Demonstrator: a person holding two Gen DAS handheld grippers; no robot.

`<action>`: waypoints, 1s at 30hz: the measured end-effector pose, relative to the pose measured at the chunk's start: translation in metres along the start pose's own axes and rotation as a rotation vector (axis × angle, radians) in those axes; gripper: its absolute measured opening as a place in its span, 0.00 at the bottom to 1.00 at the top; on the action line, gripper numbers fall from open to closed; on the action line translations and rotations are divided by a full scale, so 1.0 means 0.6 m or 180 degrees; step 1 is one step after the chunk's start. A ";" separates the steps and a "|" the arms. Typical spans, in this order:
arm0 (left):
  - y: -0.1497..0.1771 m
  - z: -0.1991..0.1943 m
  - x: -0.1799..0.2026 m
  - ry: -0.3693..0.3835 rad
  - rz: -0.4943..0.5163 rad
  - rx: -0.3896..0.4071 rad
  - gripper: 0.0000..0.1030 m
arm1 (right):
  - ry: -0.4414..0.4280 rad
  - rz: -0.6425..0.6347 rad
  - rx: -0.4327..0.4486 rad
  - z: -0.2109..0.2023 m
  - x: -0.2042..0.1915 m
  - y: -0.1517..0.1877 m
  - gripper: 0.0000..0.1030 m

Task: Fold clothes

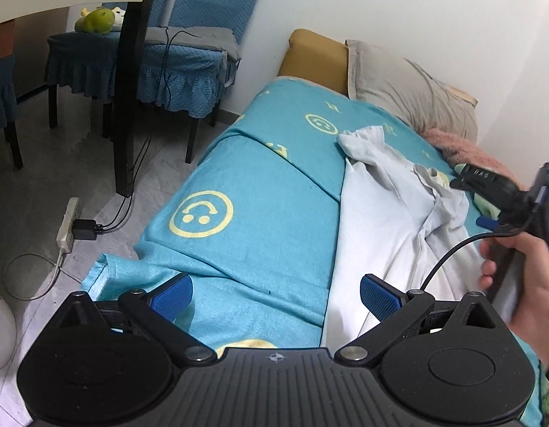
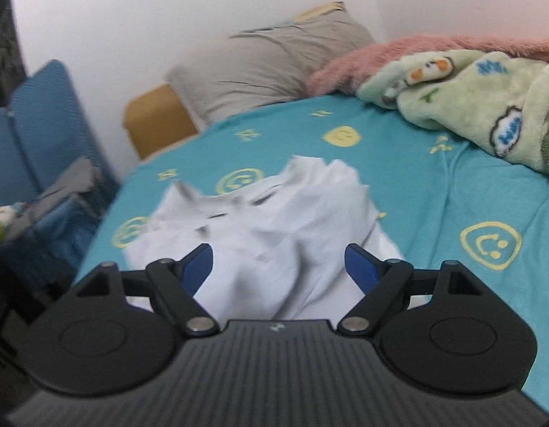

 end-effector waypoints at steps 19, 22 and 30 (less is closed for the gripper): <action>0.004 0.002 0.007 0.0010 0.0136 0.0025 0.98 | 0.0429 -0.0479 -0.0281 0.005 0.024 0.058 0.13; 0.006 0.003 0.014 0.0011 0.0226 0.0026 0.98 | 0.0310 -0.0191 -0.0316 -0.015 0.049 0.045 0.15; 0.014 -0.023 0.044 0.0053 0.0606 0.0113 0.97 | -0.0260 -0.0084 -0.0407 -0.182 0.047 -0.028 0.83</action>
Point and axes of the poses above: each gripper's, at about its wrist camera, not at the fingertips, and z roughly the way its jaws point, x to its right, y to its underside, the point moved 7 cm from there along z, roughly the way its jaws point, and after that the axes turned 9 degrees about x, right-handed, at the moved point
